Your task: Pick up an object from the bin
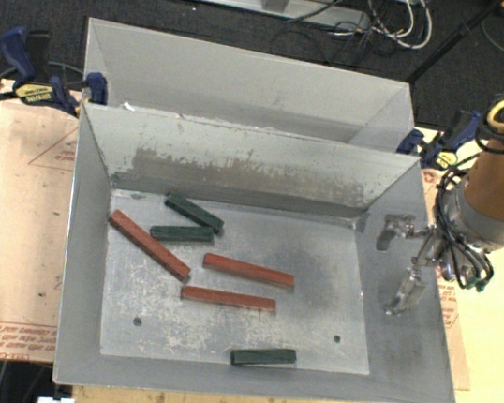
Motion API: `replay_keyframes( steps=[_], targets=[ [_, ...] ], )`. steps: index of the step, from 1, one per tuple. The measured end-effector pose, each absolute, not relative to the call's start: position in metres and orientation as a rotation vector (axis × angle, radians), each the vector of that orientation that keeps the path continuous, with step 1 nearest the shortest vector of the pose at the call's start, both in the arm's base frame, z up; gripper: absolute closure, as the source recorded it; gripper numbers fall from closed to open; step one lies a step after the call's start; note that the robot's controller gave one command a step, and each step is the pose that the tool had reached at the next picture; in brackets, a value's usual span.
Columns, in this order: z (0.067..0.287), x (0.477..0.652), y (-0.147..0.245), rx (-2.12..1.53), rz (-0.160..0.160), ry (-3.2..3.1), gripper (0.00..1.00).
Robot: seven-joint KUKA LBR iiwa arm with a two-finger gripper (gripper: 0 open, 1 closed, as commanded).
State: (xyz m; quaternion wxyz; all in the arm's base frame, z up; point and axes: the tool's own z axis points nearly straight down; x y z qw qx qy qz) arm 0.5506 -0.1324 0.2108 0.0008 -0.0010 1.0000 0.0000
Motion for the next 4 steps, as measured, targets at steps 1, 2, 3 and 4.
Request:
replay_keyframes(
  steps=[1,2,3,4],
  targets=[
    [0.162,0.519,-0.059,0.016,0.008,3.147,0.00],
    [0.153,0.504,-0.079,-0.646,0.001,3.075,0.00],
    [0.142,0.495,-0.027,-0.422,0.005,3.112,0.00],
    [0.070,0.494,0.007,-0.423,0.001,3.097,0.00]
  ],
)
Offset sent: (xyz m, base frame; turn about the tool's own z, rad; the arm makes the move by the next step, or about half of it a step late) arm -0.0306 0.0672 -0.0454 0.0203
